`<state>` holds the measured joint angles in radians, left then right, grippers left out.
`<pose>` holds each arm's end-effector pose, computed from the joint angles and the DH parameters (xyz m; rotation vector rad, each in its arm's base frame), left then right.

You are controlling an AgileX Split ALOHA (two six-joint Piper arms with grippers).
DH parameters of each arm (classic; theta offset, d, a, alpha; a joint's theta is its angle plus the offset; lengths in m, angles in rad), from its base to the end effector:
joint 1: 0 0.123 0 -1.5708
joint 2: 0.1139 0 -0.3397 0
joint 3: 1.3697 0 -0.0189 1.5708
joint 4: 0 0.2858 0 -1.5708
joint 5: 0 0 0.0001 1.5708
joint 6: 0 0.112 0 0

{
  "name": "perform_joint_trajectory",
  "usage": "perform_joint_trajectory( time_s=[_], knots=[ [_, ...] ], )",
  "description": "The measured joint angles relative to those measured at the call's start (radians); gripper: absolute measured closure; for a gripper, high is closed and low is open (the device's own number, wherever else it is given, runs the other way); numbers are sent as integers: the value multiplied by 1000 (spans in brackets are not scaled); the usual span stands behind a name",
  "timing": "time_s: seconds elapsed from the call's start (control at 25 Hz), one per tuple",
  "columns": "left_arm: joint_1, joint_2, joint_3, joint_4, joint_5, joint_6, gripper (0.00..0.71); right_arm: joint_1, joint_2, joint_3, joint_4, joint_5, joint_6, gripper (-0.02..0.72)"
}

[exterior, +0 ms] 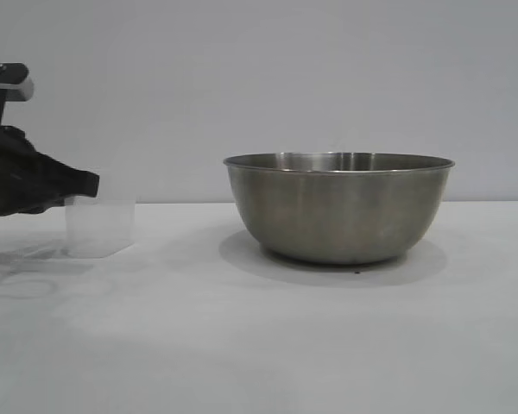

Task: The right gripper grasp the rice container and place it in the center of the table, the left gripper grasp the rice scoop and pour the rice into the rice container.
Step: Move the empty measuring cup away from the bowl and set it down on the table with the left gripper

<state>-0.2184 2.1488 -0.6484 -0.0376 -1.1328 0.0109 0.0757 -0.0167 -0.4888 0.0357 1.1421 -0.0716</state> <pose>0.3794 -0.0803 0.0742 0.1737 1.8450 -0.1241 -0.0164 0.0024 0.2728 -0.1595 2.1140 0.0457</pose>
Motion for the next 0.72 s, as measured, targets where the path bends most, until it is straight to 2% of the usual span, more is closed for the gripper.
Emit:
perform_joint_trajectory(
  time_s=[0.12, 0.16, 0.32, 0.4, 0.72],
  knots=[
    [0, 0, 46, 0, -1, 2, 469, 0, 0, 0, 0, 0, 0, 226],
    [0, 0, 56, 0, -2, 2, 441, 0, 0, 0, 0, 0, 0, 226],
    [0, -27, 109, 2, 0, -11, 441, 0, 0, 0, 0, 0, 0, 226],
    [0, -77, 127, 2, 0, -12, 416, 0, 0, 0, 0, 0, 0, 226],
    [0, -282, 201, 4, -4, -68, 416, 0, 0, 0, 0, 0, 0, 226]
  ],
)
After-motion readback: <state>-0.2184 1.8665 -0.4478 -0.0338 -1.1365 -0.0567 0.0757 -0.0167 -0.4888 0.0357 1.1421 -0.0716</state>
